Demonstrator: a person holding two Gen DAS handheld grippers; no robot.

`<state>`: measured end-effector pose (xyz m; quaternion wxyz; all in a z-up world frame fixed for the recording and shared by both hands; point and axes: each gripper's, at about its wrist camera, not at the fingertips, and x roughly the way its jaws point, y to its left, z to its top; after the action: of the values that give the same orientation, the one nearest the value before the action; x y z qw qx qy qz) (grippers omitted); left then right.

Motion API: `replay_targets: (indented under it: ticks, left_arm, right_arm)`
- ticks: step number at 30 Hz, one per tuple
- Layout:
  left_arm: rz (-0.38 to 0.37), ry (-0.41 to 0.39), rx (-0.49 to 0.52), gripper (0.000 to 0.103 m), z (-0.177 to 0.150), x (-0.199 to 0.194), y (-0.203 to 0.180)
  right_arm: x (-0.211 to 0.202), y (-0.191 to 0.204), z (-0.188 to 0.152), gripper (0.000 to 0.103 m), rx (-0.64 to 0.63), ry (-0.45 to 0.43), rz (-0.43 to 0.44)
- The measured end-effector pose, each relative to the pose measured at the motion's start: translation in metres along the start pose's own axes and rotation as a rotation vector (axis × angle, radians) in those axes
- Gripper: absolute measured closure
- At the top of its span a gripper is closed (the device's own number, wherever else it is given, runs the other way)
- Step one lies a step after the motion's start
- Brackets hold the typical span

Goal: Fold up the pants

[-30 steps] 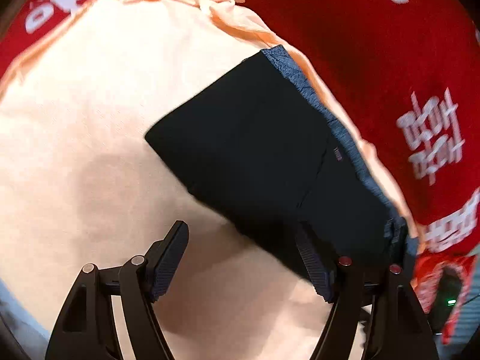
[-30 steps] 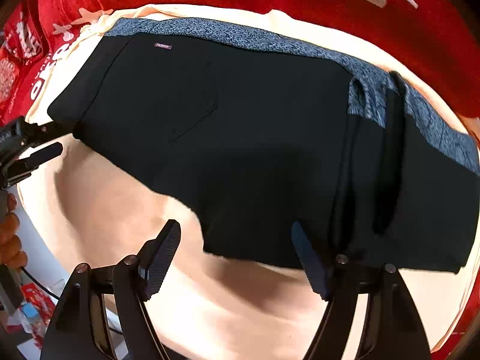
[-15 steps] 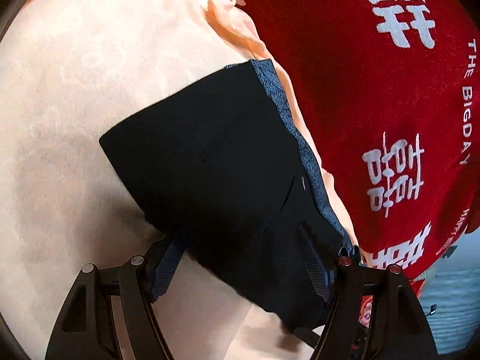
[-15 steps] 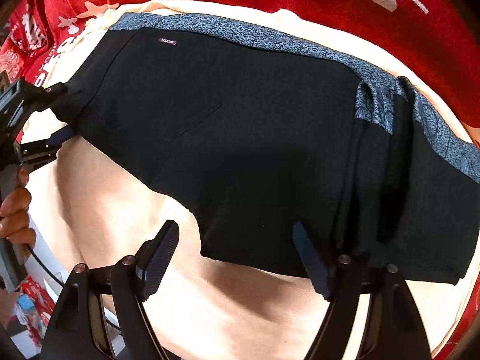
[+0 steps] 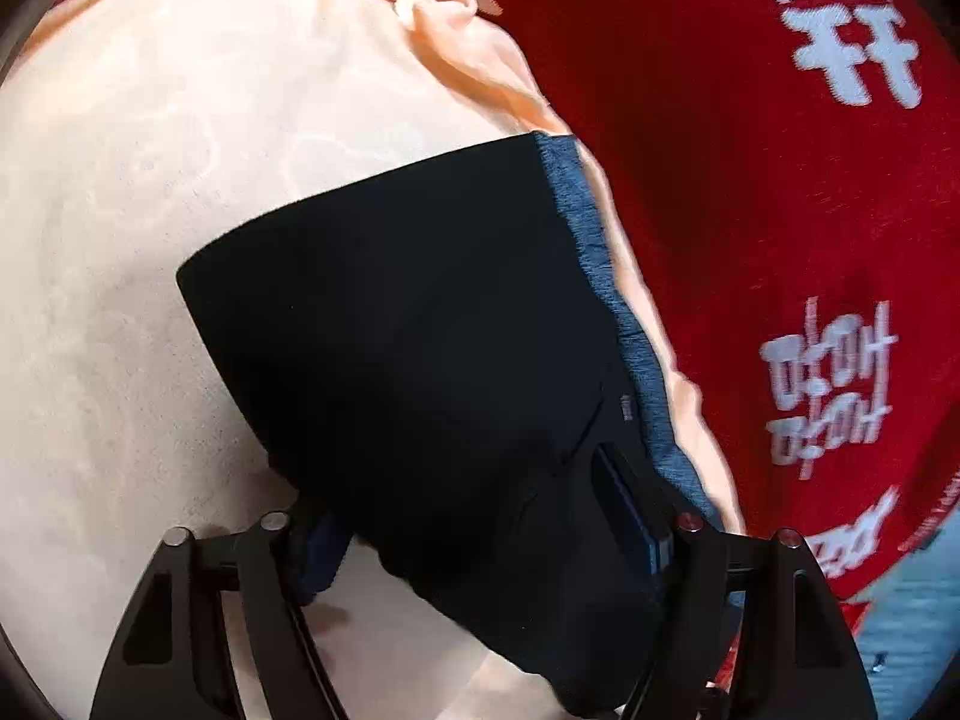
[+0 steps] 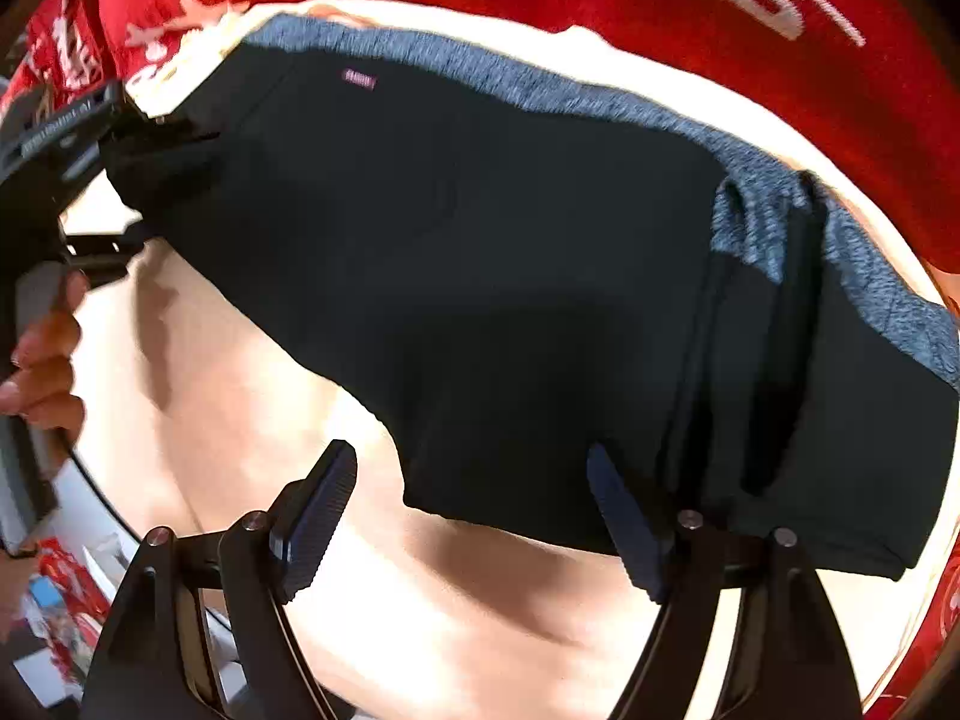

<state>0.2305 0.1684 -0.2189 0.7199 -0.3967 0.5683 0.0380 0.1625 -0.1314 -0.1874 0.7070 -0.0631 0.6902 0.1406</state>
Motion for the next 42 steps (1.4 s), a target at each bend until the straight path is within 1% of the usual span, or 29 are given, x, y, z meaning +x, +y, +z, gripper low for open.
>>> replay_targets:
  ticks: [1, 2, 3, 5, 7, 9, 11, 12, 14, 17, 20, 23, 25, 27, 29, 30, 33, 34, 35, 36, 37, 38, 39, 42]
  left_arm:
    - [0.054, -0.015, 0.021, 0.044, -0.002, -0.001, -0.006]
    - [0.135, -0.030, 0.078, 0.060, -0.004, 0.000, -0.014]
    - [0.169, -0.037, 0.118, 0.064, -0.006, 0.001, -0.019]
    - [0.223, -0.077, 0.222, 0.067, -0.016, -0.001, -0.035]
    - [0.307, -0.131, 0.372, 0.069, -0.030, -0.003, -0.057]
    - [0.394, -0.185, 0.535, 0.069, -0.048, 0.001, -0.077]
    - [0.456, -0.212, 0.641, 0.069, -0.062, 0.006, -0.088]
    - [0.478, -0.220, 0.671, 0.069, -0.066, 0.008, -0.090]
    - [0.512, -0.228, 0.713, 0.069, -0.071, 0.013, -0.093]
    - [0.551, -0.249, 0.779, 0.069, -0.080, 0.016, -0.097]
    - [0.583, -0.267, 0.838, 0.069, -0.089, 0.018, -0.101]
    - [0.590, -0.272, 0.852, 0.069, -0.093, 0.021, -0.101]
    - [0.591, -0.271, 0.851, 0.069, -0.095, 0.021, -0.102]
    - [0.596, -0.281, 0.869, 0.069, -0.101, 0.021, -0.106]
    - [0.613, -0.287, 0.893, 0.069, -0.106, 0.024, -0.109]
    - [0.616, -0.290, 0.900, 0.069, -0.108, 0.025, -0.110]
    - [0.619, -0.297, 0.904, 0.069, -0.113, 0.025, -0.115]
    - [0.619, -0.297, 0.904, 0.069, -0.115, 0.025, -0.116]
    - [0.621, -0.297, 0.905, 0.069, -0.117, 0.025, -0.119]
    - [0.616, -0.290, 0.907, 0.069, -0.119, 0.025, -0.121]
    - [0.614, -0.281, 0.913, 0.069, -0.122, 0.025, -0.124]
    - [0.612, -0.291, 0.931, 0.069, -0.126, 0.024, -0.127]
    - [0.612, -0.300, 0.945, 0.069, -0.132, 0.019, -0.136]
    - [0.583, -0.329, 0.970, 0.069, -0.142, 0.009, -0.153]
  right_arm:
    - [-0.007, -0.003, 0.004, 0.021, 0.008, -0.009, 0.007]
    - [-0.016, -0.006, 0.012, 0.021, 0.017, -0.019, 0.017]
    - [-0.022, -0.007, 0.018, 0.021, 0.023, -0.025, 0.024]
    - [-0.036, -0.011, 0.039, 0.021, 0.041, -0.029, 0.047]
    - [-0.047, -0.013, 0.068, 0.021, 0.065, -0.028, 0.108]
    - [-0.053, -0.011, 0.099, 0.021, 0.073, -0.004, 0.167]
    - [-0.054, 0.001, 0.133, 0.021, 0.051, 0.043, 0.220]
    - [-0.051, 0.010, 0.147, 0.021, 0.036, 0.072, 0.235]
    - [-0.045, 0.038, 0.176, 0.021, -0.017, 0.155, 0.259]
    - [-0.035, 0.083, 0.201, 0.020, -0.121, 0.201, 0.260]
    - [-0.025, 0.123, 0.212, 0.019, -0.216, 0.249, 0.242]
    - [-0.007, 0.159, 0.222, 0.018, -0.288, 0.330, 0.235]
    - [0.006, 0.173, 0.222, 0.018, -0.318, 0.392, 0.213]
    - [0.017, 0.183, 0.224, 0.018, -0.331, 0.433, 0.202]
    - [0.026, 0.190, 0.221, 0.018, -0.340, 0.469, 0.154]
    - [0.027, 0.193, 0.220, 0.018, -0.347, 0.474, 0.149]
    - [0.023, 0.201, 0.215, 0.018, -0.389, 0.484, 0.169]
    - [0.022, 0.203, 0.214, 0.018, -0.408, 0.479, 0.153]
    - [0.021, 0.203, 0.213, 0.020, -0.433, 0.469, 0.113]
    - [0.023, 0.204, 0.212, 0.044, -0.451, 0.466, 0.090]
    - [0.024, 0.201, 0.211, 0.079, -0.456, 0.474, 0.092]
    - [0.023, 0.194, 0.211, 0.080, -0.430, 0.485, 0.120]
    - [0.020, 0.190, 0.210, 0.083, -0.425, 0.478, 0.126]
    - [-0.003, 0.170, 0.207, 0.084, -0.413, 0.398, 0.194]
